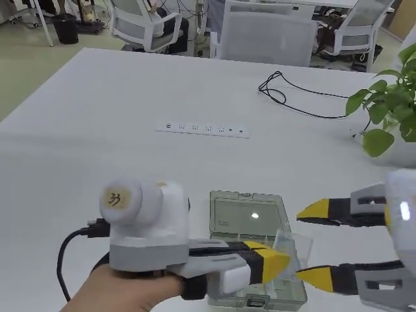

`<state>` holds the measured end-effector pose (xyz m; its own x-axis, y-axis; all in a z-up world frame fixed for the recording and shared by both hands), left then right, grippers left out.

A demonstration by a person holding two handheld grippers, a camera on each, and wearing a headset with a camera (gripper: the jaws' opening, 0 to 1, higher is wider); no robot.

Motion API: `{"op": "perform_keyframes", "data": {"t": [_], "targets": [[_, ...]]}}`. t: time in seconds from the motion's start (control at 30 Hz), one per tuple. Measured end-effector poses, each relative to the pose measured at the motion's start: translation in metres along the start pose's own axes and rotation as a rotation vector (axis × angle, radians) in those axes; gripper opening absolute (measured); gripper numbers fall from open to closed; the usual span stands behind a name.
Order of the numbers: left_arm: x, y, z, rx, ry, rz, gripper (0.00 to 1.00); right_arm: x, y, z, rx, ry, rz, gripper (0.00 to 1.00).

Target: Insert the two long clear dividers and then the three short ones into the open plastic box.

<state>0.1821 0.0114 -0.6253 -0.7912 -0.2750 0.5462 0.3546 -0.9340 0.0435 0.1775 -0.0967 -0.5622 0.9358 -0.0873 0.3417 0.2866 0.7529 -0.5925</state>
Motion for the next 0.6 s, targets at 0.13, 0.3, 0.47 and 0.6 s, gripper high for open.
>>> {"op": "perform_keyframes", "data": {"t": [0.13, 0.3, 0.47, 0.6], "targets": [[0.007, -0.002, 0.006, 0.011, 0.112, -0.083, 0.0, 0.008, -0.008, 0.002, 0.065, 0.1, 0.097, 0.28], [0.014, -0.006, 0.01, 0.012, 0.223, -0.162, 0.0, 0.016, -0.012, 0.001, 0.127, 0.219, 0.209, 0.23], [0.021, -0.008, 0.013, 0.005, 0.322, -0.222, 0.0, 0.017, -0.01, 0.003, 0.151, 0.266, 0.327, 0.17], [0.023, -0.009, 0.011, -0.01, 0.349, -0.239, 0.0, 0.011, -0.006, 0.009, 0.164, 0.283, 0.407, 0.13]]}}
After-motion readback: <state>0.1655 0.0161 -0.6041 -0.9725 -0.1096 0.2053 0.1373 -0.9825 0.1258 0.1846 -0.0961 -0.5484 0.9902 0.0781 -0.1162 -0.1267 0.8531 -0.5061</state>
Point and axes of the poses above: the centre of the closed fingertips' face, and the gripper's own axes: y roughly forward along the fingers, x roughly to its right, z roughly out of its top, the point moved 7 cm from there along -y, roughly backward along the fingers, and after that the axes turned 13 degrees about x, right-handed, at the moved point
